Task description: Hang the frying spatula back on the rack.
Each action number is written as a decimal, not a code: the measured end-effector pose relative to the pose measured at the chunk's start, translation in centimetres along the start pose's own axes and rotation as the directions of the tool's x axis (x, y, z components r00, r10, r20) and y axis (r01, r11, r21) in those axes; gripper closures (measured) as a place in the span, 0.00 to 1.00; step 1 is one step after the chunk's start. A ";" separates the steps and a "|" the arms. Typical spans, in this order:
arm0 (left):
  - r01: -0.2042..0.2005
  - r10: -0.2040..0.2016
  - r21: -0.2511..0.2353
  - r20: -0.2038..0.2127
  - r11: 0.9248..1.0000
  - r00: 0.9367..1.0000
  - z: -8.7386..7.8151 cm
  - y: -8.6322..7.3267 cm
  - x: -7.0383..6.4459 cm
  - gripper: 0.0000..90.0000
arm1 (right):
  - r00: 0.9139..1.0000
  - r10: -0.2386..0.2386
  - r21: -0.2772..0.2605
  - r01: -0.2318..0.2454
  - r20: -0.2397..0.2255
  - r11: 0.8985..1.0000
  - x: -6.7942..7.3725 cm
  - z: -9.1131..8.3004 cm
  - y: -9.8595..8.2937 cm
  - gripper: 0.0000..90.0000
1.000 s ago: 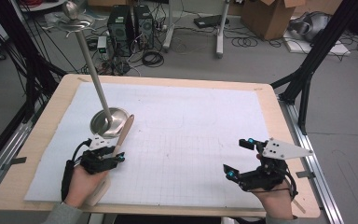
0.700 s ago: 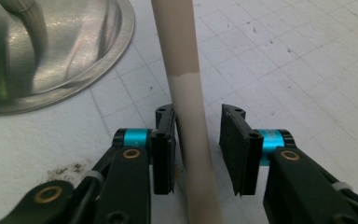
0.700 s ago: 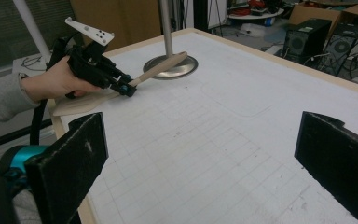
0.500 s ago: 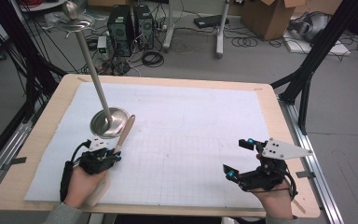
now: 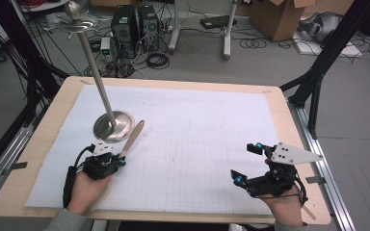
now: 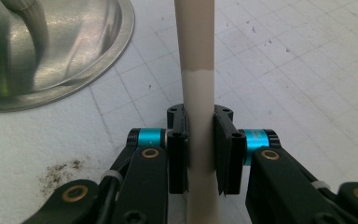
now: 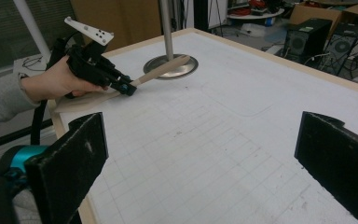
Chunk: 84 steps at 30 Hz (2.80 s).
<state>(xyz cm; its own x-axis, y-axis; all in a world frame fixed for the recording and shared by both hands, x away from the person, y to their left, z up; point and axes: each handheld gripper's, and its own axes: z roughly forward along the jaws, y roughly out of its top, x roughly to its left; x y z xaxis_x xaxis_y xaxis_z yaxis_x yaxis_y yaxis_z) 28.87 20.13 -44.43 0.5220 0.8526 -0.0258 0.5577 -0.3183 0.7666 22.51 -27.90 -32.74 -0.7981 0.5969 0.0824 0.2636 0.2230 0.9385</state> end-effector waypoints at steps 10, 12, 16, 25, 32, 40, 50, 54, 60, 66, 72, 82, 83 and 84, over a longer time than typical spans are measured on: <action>0.019 -0.019 -0.012 0.002 1.000 1.000 -0.5 0.0 0.6 0.86 | 1.000 -0.001 0.003 0.001 0.001 1.000 0.0 0.1 0.0 0.02; 0.017 -0.017 -0.020 0.008 1.000 1.000 -0.7 0.1 0.7 0.86 | 1.000 0.005 0.007 -0.005 0.001 1.000 0.1 0.1 0.0 0.02; 0.014 -0.014 -0.039 0.010 0.999 1.000 -1.2 0.4 0.8 0.86 | 1.000 0.003 0.006 -0.003 0.001 1.000 0.1 0.1 0.0 0.02; 0.028 -0.026 -0.077 0.028 0.997 0.999 -2.4 0.9 1.6 0.86 | 1.000 0.005 0.002 -0.005 0.005 1.000 0.1 -0.1 0.0 0.02; 0.042 -0.037 -0.097 0.054 0.994 0.998 -3.4 1.3 2.5 0.86 | 1.000 0.000 0.005 0.000 0.006 1.000 0.1 0.0 0.0 0.02; 0.035 -0.024 -0.114 0.092 0.993 0.995 -4.4 1.6 3.5 0.86 | 1.000 0.000 0.003 0.000 0.010 1.000 0.1 -0.2 -0.1 0.02; 0.027 -0.008 -0.137 0.133 0.990 0.991 -5.2 2.2 4.2 0.86 | 1.000 0.004 0.003 -0.004 0.017 1.000 0.0 -0.5 -0.2 0.02; 0.032 -0.011 -0.147 0.139 0.989 0.990 -5.8 2.3 4.6 0.86 | 1.000 0.004 0.002 -0.004 0.017 1.000 -0.1 -0.5 -0.2 0.02; 0.047 -0.023 -0.165 0.145 0.985 0.989 -6.6 2.2 5.6 0.86 | 1.000 0.006 0.004 -0.006 0.014 1.000 0.0 -0.4 -0.2 0.02; 0.058 -0.033 -0.191 0.131 0.980 0.991 -7.4 2.2 6.1 0.86 | 1.000 0.009 0.002 -0.009 0.016 1.000 -0.2 -0.5 -0.3 0.02; 0.068 -0.040 -0.229 0.124 0.971 0.991 -8.3 2.3 6.6 0.86 | 1.000 0.009 0.002 -0.009 0.016 1.000 -0.1 -0.5 -0.3 0.02; 0.097 -0.063 -0.279 0.129 0.955 0.990 -9.9 2.5 8.0 0.86 | 1.000 0.010 0.009 -0.010 0.014 1.000 -0.1 -0.2 -0.3 0.02; 0.101 -0.066 -0.285 0.131 0.953 0.989 -10.0 2.6 8.1 0.86 | 1.000 0.007 0.007 -0.007 0.011 1.000 -0.1 -0.1 -0.3 0.02; 0.100 -0.063 -0.286 0.134 0.953 0.989 -10.1 2.7 8.2 0.86 | 1.000 0.010 0.007 -0.010 0.008 1.000 -0.1 -0.1 -0.3 0.02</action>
<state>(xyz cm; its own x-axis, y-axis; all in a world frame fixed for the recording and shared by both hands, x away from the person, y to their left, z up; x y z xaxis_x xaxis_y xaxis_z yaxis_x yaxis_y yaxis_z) 28.13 30.52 -36.10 0.5674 0.8077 -0.1601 0.3987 -0.0994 0.9117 22.45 -28.10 -33.03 -0.7913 0.6049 0.0889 0.2754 0.2228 0.9352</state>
